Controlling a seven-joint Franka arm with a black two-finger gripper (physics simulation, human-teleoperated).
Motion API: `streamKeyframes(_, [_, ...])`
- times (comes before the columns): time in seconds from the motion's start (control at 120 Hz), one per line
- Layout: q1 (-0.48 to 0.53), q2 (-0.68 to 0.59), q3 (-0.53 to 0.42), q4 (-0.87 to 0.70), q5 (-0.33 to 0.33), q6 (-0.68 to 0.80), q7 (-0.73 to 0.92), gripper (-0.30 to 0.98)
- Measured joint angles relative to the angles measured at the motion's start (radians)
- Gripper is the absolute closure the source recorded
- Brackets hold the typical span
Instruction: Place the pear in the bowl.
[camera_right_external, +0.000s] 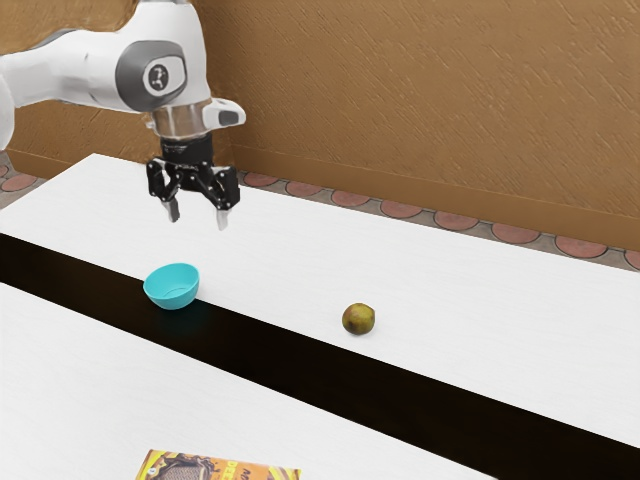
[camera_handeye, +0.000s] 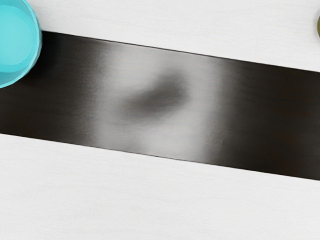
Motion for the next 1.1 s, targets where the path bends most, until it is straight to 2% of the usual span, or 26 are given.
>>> streamKeyframes(0.117, [-0.031,0.028,-0.001,-0.070,-0.008,0.126,-0.009,0.02])
streamKeyframes(0.317, [-0.078,0.091,-0.001,-0.077,-0.020,0.275,-0.022,0.02])
streamKeyframes(0.567, [-0.136,0.202,-0.002,-0.058,-0.045,0.379,-0.033,0.02])
streamKeyframes(0.8, [-0.191,0.358,-0.002,0.069,-0.071,0.433,-0.052,0.02])
streamKeyframes(1.1, [-0.218,0.434,-0.001,0.110,-0.074,0.519,-0.041,0.02])
